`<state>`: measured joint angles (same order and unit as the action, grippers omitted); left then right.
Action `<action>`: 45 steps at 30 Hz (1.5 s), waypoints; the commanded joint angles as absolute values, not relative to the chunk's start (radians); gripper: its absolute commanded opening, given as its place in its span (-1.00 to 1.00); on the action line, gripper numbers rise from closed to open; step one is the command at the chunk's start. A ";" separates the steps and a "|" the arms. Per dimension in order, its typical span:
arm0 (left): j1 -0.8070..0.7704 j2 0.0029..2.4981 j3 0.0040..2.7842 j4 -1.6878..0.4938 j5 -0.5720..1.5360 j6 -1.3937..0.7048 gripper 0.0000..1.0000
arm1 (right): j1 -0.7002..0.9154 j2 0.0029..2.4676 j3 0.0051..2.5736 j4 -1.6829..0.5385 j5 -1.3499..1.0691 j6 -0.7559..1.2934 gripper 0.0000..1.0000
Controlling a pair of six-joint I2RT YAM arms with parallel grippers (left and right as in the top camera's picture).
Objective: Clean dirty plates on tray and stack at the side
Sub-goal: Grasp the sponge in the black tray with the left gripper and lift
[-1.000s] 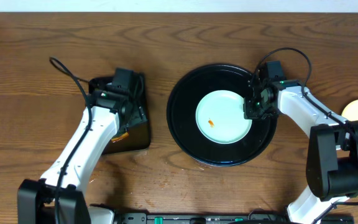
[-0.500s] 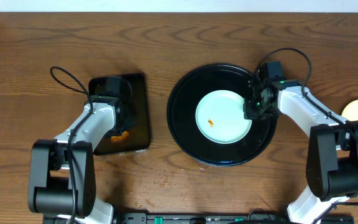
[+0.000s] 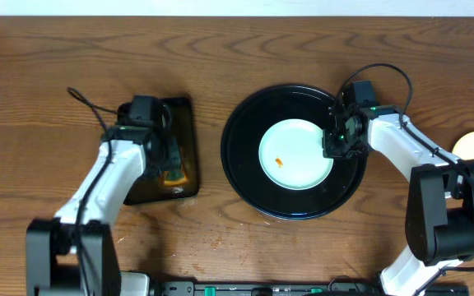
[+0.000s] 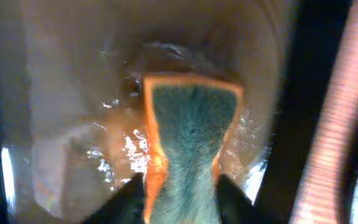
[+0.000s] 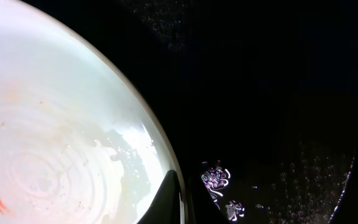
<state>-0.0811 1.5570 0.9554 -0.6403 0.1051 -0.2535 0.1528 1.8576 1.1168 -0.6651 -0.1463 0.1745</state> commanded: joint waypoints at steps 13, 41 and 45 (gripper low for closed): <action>-0.123 1.721 0.917 -0.514 0.064 -0.255 -0.12 | 0.149 1.877 1.103 -0.673 -0.121 0.190 -0.98; -0.368 1.579 1.145 -0.630 0.288 -0.377 -0.86 | 0.152 1.950 1.090 -0.627 -0.101 0.301 -0.98; -0.489 1.586 1.145 -0.511 0.288 -0.437 -0.85 | 0.152 1.949 1.090 -0.628 -0.102 0.303 -0.98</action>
<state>-0.4107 1.5806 1.1267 -0.5652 0.2535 -0.3622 0.1524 1.8721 1.1156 -0.6327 -0.1608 0.2550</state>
